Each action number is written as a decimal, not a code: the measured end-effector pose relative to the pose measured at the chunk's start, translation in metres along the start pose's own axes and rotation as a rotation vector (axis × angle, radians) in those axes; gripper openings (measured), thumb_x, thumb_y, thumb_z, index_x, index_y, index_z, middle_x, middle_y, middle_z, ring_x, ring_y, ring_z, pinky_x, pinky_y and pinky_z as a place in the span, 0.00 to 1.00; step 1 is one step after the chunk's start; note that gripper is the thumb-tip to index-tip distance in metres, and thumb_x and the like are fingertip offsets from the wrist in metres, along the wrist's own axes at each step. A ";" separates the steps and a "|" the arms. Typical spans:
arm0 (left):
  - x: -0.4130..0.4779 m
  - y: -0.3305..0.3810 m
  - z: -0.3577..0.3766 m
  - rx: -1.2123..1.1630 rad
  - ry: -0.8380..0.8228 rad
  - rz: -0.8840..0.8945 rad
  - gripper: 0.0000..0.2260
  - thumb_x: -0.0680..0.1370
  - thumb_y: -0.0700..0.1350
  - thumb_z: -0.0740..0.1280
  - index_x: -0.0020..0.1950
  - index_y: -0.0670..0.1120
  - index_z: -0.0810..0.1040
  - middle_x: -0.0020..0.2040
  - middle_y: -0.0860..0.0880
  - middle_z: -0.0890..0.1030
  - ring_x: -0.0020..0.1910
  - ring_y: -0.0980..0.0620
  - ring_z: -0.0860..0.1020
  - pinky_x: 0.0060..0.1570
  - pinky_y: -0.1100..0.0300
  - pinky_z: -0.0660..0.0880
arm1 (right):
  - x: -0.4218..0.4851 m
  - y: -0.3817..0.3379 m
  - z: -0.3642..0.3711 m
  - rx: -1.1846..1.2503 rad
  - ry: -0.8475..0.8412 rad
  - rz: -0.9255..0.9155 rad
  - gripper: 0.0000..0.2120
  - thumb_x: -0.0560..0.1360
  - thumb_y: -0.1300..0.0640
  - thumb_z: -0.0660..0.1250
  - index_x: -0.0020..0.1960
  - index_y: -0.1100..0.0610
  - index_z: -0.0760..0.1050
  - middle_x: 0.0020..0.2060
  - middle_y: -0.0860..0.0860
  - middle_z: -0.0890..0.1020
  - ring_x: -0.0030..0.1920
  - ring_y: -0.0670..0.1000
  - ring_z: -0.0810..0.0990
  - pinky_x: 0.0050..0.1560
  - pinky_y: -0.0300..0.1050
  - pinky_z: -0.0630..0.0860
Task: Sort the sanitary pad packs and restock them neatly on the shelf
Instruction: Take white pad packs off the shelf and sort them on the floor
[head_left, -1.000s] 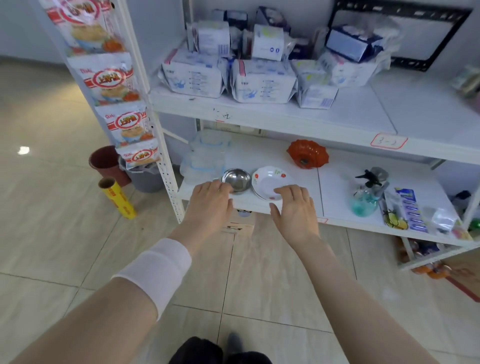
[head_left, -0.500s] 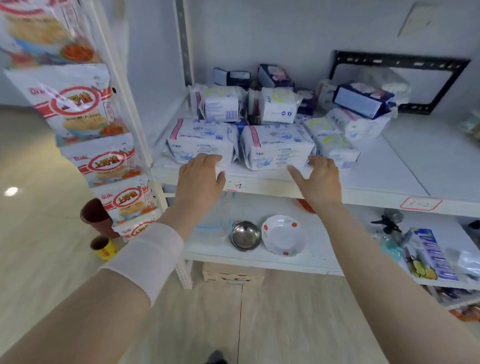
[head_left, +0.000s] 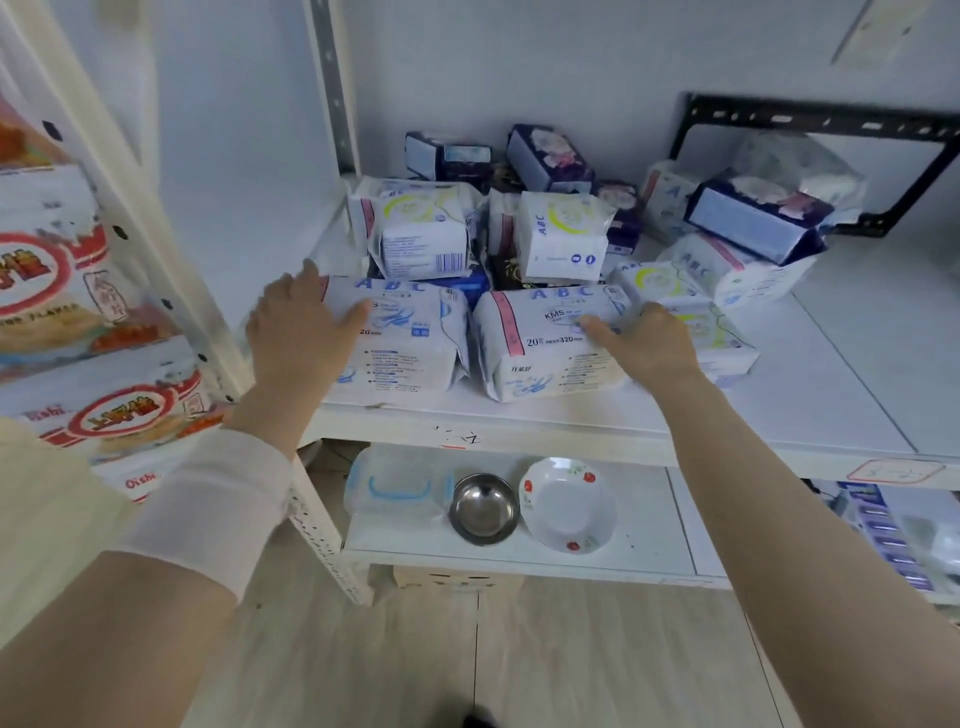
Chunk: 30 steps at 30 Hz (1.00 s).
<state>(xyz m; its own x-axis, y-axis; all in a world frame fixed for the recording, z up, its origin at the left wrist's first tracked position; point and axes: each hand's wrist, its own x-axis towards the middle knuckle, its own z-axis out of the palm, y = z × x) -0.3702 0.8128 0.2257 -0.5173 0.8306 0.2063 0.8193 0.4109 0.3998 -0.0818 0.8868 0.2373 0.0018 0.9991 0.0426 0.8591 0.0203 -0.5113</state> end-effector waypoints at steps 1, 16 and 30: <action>0.004 -0.001 -0.002 -0.050 -0.048 -0.060 0.33 0.76 0.59 0.62 0.72 0.41 0.60 0.66 0.36 0.69 0.65 0.37 0.67 0.61 0.44 0.66 | 0.002 -0.001 -0.003 -0.006 -0.038 0.006 0.35 0.73 0.39 0.63 0.73 0.56 0.60 0.36 0.53 0.74 0.44 0.54 0.73 0.43 0.44 0.67; 0.033 -0.024 -0.013 -0.747 -0.641 -0.492 0.33 0.56 0.63 0.73 0.54 0.44 0.80 0.49 0.41 0.83 0.50 0.43 0.81 0.57 0.48 0.75 | 0.031 -0.015 -0.010 -0.201 -0.301 0.110 0.40 0.66 0.29 0.62 0.59 0.63 0.73 0.64 0.57 0.68 0.68 0.60 0.63 0.67 0.52 0.63; 0.029 -0.022 -0.011 -0.927 -0.642 -0.426 0.30 0.59 0.60 0.74 0.58 0.48 0.79 0.48 0.44 0.84 0.47 0.45 0.83 0.52 0.50 0.77 | 0.030 -0.006 -0.001 0.324 -0.331 0.287 0.48 0.62 0.39 0.74 0.70 0.62 0.55 0.65 0.53 0.68 0.61 0.55 0.73 0.52 0.48 0.74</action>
<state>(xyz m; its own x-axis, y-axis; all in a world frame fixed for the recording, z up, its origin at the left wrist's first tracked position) -0.4058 0.8244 0.2325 -0.2696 0.8378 -0.4747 -0.0123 0.4900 0.8717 -0.0865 0.9171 0.2423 0.0068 0.9235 -0.3836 0.6462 -0.2968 -0.7031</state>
